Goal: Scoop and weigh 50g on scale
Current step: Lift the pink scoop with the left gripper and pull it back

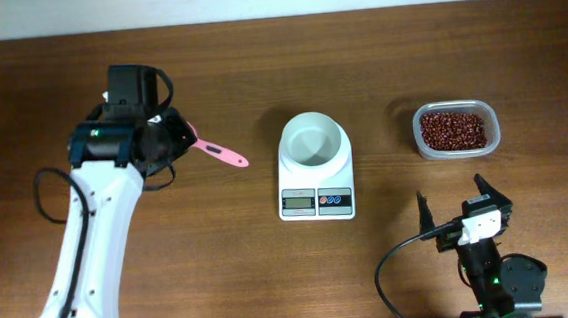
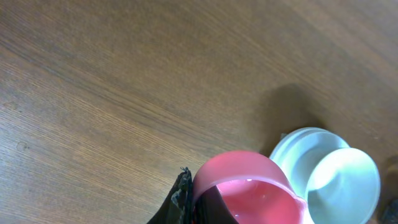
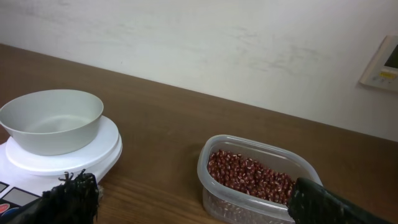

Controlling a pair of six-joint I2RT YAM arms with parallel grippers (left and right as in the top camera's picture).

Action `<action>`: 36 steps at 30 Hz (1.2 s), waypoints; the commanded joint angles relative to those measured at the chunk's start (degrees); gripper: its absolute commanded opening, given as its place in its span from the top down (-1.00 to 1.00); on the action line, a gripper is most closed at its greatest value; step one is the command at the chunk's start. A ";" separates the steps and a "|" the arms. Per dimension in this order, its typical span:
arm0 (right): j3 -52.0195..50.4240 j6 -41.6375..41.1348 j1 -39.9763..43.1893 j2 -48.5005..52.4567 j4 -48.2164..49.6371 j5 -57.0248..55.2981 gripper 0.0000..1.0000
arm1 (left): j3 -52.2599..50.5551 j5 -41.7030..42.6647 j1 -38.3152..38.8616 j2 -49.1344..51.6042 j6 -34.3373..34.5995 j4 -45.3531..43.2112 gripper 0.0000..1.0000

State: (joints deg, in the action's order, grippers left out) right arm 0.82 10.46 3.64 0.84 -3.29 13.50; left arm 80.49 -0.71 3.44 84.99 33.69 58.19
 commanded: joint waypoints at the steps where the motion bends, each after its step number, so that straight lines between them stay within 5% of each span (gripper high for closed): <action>1: -0.50 -0.46 -0.24 -0.42 -0.09 -0.26 -0.98 | 0.98 -0.63 -0.24 -4.13 0.24 0.44 1.00; 16: -0.50 -0.46 -0.24 -0.42 -0.09 -0.24 -0.98 | 0.98 -0.83 -0.22 -17.29 2.32 5.62 1.00; 25: -0.50 -0.46 -0.24 -0.42 -0.09 -0.26 -0.98 | -7.85 -0.79 -0.07 -27.36 16.63 7.50 1.00; 29: -0.50 -0.46 -0.24 -0.42 -0.09 -0.24 -0.98 | -10.27 -0.79 -0.07 -27.78 30.40 10.84 1.00; 36: -0.50 -0.52 -0.26 -0.42 -0.02 0.68 -0.98 | -10.29 -0.59 -0.07 -27.30 31.67 10.88 1.00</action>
State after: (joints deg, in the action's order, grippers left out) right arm 0.82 10.48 3.64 0.84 -3.29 13.50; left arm 70.48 -0.71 3.44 57.76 63.88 69.19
